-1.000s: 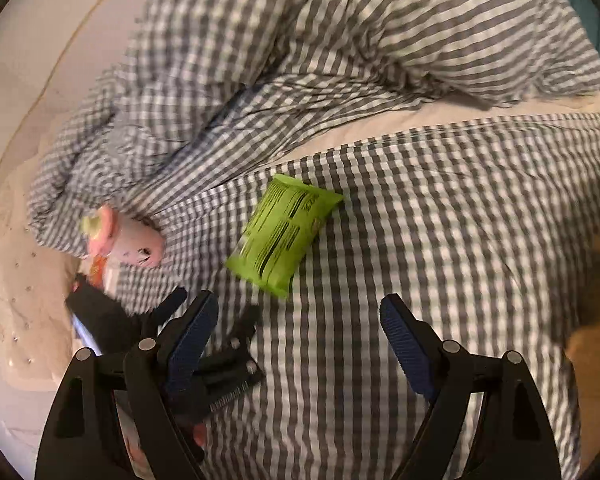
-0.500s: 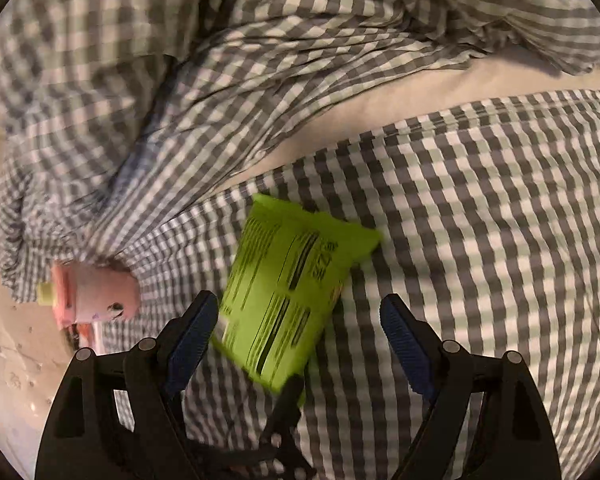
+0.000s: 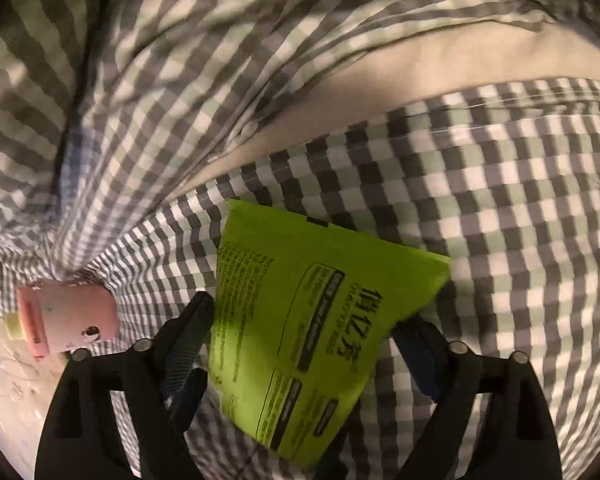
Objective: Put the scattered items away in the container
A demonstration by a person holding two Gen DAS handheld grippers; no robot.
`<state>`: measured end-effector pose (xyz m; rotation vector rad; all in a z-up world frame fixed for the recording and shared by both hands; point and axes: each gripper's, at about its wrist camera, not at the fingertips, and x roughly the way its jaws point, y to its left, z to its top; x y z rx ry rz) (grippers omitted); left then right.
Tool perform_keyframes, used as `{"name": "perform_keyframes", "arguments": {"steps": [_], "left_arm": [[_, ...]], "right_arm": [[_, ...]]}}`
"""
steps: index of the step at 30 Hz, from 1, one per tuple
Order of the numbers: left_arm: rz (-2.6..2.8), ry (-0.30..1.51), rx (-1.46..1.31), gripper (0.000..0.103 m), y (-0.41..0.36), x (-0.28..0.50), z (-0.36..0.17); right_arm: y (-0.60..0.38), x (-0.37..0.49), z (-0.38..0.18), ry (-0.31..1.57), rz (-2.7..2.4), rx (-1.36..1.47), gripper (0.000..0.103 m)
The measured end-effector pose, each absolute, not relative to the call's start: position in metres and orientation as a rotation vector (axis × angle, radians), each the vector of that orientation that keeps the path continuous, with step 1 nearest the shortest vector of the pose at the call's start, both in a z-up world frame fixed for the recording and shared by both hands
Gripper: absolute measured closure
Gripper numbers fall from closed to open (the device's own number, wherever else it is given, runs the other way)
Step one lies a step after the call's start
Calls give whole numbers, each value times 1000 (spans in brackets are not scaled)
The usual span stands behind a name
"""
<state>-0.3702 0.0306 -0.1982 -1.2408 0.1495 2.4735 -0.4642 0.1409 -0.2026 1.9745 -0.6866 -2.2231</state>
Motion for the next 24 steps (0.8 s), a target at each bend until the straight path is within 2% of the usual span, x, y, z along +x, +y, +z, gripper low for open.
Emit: {"name": "perform_keyframes", "arguments": {"steps": [4,9,11,24], "left_arm": [[2465,175,-1227,14,34,-367,-194],[2435,193,-1185,17,41,-355,-183],[2414,219,-1151,28,47,-346,-176],[2420,245,-1083,28,64,-296,-118]], "right_arm": [[136,-461,-196,-606,-2239,1955,30],[146,-448,-186,-641,-2237,1911,36],[150,-439,-179,-646,-2239,1880,39],[176,-384,-120,-736,-2228,1729,44]]}}
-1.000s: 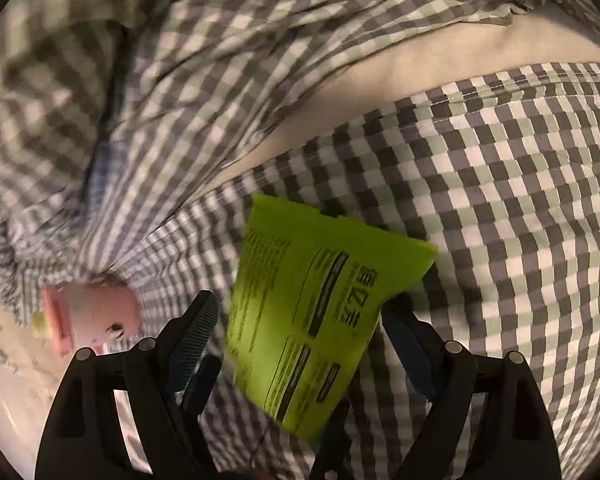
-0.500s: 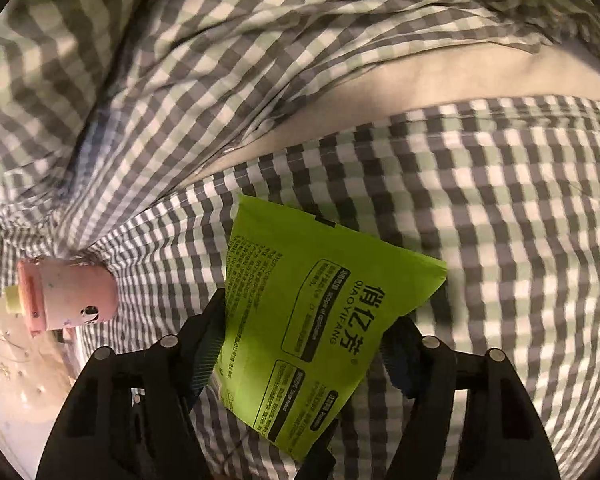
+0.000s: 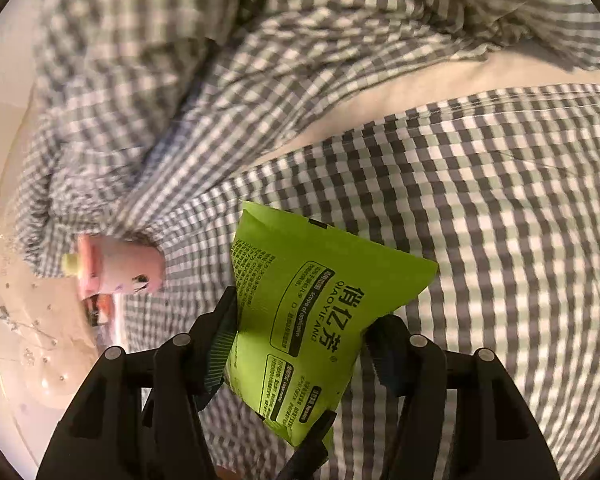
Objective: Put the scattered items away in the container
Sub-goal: 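Carry the green wipe pack to the box and release it inside with both grippers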
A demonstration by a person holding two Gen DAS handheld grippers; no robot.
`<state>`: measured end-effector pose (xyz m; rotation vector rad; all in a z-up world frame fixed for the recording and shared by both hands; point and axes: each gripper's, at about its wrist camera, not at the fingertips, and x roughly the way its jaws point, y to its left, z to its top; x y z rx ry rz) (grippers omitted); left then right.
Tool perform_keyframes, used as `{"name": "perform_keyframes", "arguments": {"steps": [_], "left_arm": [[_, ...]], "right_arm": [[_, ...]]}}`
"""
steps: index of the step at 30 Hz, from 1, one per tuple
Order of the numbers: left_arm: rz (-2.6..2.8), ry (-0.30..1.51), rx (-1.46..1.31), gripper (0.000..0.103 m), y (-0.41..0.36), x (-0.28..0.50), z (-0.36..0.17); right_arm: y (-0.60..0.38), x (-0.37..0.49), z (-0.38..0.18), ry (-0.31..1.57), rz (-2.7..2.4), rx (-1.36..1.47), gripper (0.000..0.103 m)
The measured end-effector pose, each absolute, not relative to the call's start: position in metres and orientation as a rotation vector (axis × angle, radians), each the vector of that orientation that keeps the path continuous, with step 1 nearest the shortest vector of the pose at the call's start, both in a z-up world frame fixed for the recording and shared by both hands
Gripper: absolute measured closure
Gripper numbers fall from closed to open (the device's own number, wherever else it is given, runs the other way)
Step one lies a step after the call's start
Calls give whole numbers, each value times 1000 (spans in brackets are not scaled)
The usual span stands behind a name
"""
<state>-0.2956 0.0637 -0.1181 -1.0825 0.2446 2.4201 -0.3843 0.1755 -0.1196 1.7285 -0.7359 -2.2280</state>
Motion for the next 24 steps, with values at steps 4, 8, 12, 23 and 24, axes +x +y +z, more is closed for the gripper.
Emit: {"name": "perform_keyframes", "arguments": {"steps": [4,8,12,23,24], "left_arm": [[2437,241,-1025,28,64,-265,-80],[2443,254,-955,28,66,-236,-40],[2433,304,-871,28,98,-196,-6],[2234,420,-672,28,246,-101,45],[2198,430,-669,28,264,-95,43]], "right_arm": [[188,-351,-78,-742,-2256,1629,46],[208,-311,-30,-750,-2305,1521,47],[238,-266,14,-755,-2376,1418,47],[394,-124,79,-899,-2650,1233,48],[411,-114,79,-915,-2675,1241,48]]}}
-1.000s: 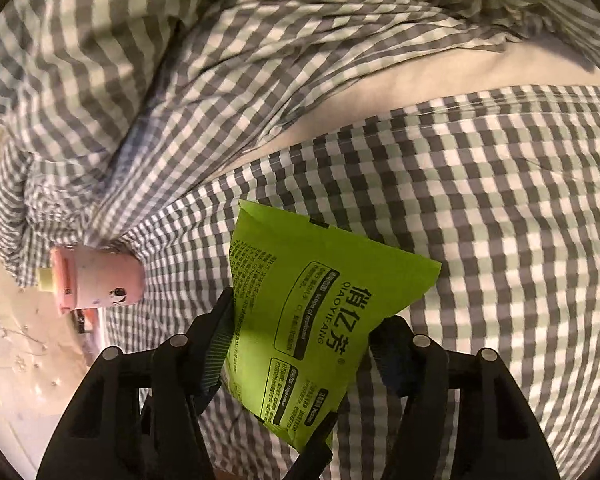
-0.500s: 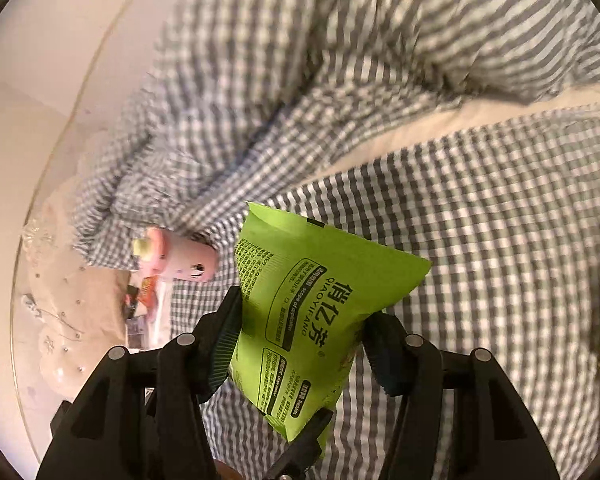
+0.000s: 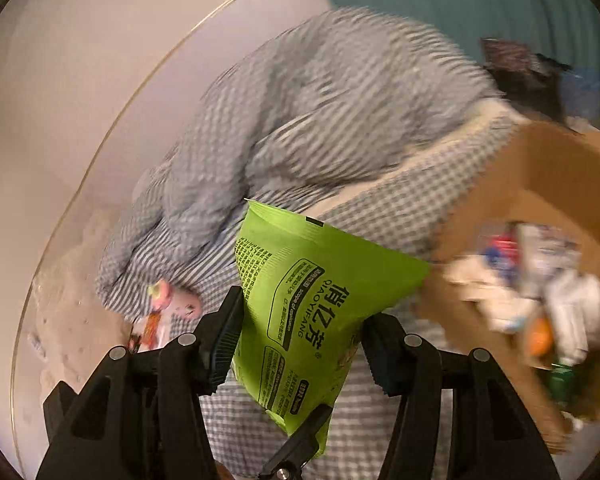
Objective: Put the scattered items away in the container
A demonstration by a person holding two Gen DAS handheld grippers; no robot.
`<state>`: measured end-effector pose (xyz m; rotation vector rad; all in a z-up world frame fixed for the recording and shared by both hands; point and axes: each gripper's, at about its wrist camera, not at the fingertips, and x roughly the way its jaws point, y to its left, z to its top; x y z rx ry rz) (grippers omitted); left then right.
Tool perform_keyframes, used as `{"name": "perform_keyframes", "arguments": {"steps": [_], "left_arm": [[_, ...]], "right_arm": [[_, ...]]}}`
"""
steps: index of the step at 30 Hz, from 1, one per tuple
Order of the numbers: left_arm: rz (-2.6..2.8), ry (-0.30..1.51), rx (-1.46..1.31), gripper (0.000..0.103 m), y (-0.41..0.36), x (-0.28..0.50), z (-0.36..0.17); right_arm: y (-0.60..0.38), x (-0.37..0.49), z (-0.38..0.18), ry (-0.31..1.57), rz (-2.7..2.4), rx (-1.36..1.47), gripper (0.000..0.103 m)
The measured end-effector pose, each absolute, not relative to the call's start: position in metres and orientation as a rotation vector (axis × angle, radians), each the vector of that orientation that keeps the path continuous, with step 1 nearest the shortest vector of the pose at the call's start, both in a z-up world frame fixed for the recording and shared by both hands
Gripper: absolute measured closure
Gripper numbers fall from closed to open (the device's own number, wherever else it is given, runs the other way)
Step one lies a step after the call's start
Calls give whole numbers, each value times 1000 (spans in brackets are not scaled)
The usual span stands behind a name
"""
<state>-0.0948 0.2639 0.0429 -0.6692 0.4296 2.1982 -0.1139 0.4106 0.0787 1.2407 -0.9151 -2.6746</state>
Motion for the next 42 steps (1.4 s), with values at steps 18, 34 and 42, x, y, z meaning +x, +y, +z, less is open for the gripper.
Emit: {"name": "perform_keyframes", "arguments": {"steps": [18,34,42], "left_arm": [[2150,584,-811,0,420,-100,-15],[2693,307,-1004,0,224,-77,66],[2797,158,-979,0,168,-29,92]], "right_arm": [[578,-92,15,-1116,-2868,1379,18],[456,-24,91,-781,-2904,1137,18],[389,16,103,-417,-3013,1068,5]]}}
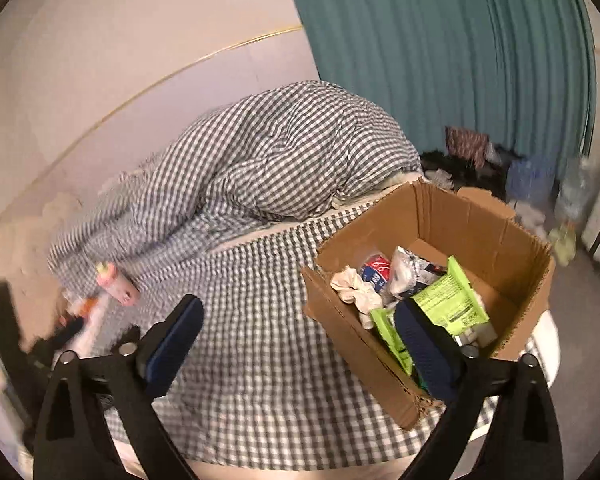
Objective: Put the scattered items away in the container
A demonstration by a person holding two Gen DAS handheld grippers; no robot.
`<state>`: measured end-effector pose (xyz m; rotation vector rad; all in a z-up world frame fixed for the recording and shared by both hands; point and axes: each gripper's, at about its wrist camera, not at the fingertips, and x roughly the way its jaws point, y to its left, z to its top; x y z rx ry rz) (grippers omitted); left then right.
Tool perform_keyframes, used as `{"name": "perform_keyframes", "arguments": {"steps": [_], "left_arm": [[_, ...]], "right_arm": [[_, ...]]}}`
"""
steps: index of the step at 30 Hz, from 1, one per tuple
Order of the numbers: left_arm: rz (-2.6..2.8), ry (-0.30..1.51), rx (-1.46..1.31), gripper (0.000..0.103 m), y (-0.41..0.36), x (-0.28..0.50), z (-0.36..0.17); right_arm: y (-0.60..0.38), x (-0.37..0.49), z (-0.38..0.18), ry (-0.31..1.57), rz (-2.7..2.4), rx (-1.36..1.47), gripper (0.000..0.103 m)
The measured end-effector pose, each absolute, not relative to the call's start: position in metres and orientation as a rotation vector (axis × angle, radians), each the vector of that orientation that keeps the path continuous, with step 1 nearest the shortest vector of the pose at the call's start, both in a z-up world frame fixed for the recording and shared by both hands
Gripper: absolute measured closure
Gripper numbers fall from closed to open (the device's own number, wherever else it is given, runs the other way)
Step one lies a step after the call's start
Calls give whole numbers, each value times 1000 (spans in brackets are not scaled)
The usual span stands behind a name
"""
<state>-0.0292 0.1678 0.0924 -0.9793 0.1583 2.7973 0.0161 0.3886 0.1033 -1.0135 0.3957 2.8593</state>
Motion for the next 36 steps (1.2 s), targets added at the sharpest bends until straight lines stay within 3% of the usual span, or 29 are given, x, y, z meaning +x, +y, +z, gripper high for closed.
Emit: {"name": "perform_keyframes", "arguments": {"steps": [7,13,36], "left_arm": [[2794,15,-1055,0,153,-10,66],[2786,89,-1159,0,160,-19,37],[2818,143,-1220,0,147,-34,18]], "right_arm": [[378,8,42,290,2734,-1129,5],[372,1,7,273,2713,-1210,5],[361,-4,-8,188,2729,-1236,5]]}}
